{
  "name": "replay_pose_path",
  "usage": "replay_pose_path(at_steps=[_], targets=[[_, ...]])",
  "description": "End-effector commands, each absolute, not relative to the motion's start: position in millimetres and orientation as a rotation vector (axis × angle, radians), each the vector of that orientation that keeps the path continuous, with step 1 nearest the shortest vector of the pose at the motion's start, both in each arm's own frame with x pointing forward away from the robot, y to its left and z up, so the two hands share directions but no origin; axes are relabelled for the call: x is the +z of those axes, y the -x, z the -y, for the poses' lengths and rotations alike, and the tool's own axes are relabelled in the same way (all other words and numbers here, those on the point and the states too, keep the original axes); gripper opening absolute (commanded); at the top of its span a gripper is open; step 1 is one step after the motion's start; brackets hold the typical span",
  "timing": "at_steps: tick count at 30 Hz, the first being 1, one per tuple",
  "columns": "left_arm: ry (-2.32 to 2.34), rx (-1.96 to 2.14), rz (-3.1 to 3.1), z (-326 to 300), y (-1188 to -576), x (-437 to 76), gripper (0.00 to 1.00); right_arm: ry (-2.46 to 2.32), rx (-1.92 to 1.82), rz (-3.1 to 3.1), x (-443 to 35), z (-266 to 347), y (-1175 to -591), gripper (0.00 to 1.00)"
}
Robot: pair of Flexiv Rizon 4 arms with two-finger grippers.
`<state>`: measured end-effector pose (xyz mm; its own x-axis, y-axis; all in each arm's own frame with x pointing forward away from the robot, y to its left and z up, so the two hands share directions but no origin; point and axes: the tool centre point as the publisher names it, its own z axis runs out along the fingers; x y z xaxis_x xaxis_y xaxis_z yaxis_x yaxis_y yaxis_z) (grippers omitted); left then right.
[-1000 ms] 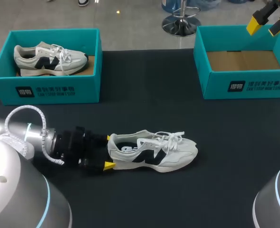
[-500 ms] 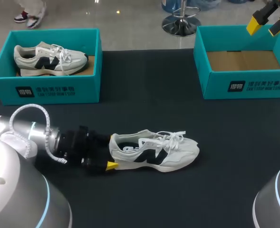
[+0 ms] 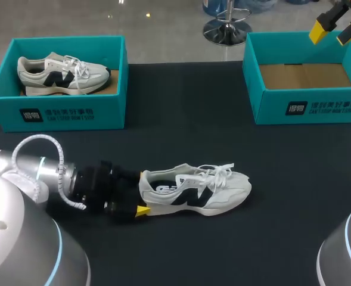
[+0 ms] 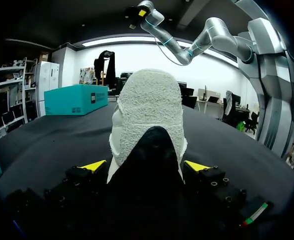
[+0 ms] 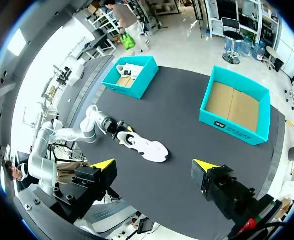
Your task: Take the shoe out of the shoebox, open the shoe tongue, remove and reinsert the insole, then place the shoe into the shoebox
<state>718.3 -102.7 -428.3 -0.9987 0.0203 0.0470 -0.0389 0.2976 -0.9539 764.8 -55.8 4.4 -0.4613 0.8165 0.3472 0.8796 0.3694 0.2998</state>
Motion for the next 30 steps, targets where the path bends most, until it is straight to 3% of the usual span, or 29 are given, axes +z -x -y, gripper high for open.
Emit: replay_pose_path(at_steps=[1, 30], targets=[[-0.018, 1.821, 2.501, 105, -712, -425, 1.00, 1.549, -0.673, 2.480, 5, 56, -766, 1.00], [-0.057, 1.833, 2.508, 102, -723, -436, 1.00, 1.549, -0.673, 2.480, 5, 56, -766, 1.00]])
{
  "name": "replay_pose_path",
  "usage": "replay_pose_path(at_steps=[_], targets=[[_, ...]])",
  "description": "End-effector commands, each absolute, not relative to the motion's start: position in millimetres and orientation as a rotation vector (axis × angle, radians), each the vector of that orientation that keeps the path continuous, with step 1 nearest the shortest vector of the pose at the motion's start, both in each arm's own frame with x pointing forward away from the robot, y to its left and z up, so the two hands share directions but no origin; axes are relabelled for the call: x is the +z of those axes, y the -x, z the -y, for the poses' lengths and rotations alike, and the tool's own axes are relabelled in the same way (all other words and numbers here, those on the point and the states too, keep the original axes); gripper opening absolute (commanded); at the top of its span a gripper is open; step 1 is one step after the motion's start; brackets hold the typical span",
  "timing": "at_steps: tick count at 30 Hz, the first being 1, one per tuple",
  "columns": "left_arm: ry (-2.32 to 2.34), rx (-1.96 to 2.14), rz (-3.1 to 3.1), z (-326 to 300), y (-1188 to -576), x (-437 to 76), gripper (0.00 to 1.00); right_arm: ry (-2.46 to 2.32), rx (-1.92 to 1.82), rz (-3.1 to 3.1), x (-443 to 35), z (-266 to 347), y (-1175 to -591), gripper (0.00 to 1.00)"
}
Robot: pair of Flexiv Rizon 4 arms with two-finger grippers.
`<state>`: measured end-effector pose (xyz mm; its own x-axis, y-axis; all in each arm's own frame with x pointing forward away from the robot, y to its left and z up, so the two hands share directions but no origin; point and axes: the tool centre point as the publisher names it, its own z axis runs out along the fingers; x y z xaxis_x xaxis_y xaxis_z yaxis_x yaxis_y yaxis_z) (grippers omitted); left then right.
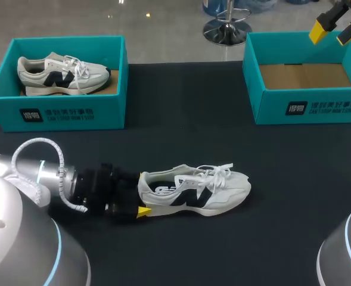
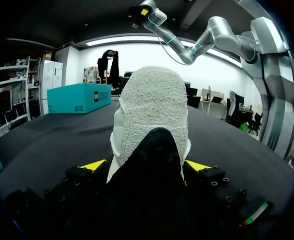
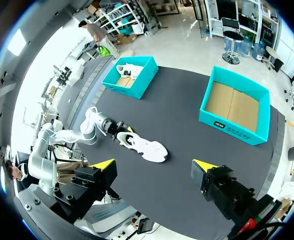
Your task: Take the shoe out of the shoebox, open the shoe tongue, remove and reinsert the insole, then place the shoe into the shoebox
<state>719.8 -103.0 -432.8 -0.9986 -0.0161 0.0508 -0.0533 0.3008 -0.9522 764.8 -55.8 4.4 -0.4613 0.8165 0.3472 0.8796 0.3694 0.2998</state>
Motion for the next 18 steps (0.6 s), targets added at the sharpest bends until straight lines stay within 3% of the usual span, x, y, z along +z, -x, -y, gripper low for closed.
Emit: replay_pose_path(at_steps=[1, 2, 3, 4, 5, 18], targets=[[-0.051, 1.834, 2.509, 101.5, -723.6, -435.6, 1.00, 1.549, -0.673, 2.480, 4.7, 55.5, -766.0, 1.00], [-0.037, 1.834, 2.514, 101.2, -724.2, -435.2, 0.91, 1.549, -0.673, 2.480, 4.7, 55.5, -766.0, 1.00], [-0.019, 1.832, 2.515, 101.1, -724.7, -435.0, 0.46, 1.549, -0.673, 2.480, 4.7, 55.5, -766.0, 1.00], [-0.014, 1.828, 2.520, 101.1, -725.0, -434.5, 0.28, 1.549, -0.673, 2.480, 4.7, 55.5, -766.0, 1.00], [-0.003, 1.831, 2.518, 101.0, -725.5, -433.9, 0.03, 1.549, -0.673, 2.480, 4.7, 55.5, -766.0, 1.00], [0.021, 1.854, 2.499, 100.2, -725.8, -430.4, 0.00, 1.549, -0.673, 2.480, 4.7, 55.5, -766.0, 1.00]])
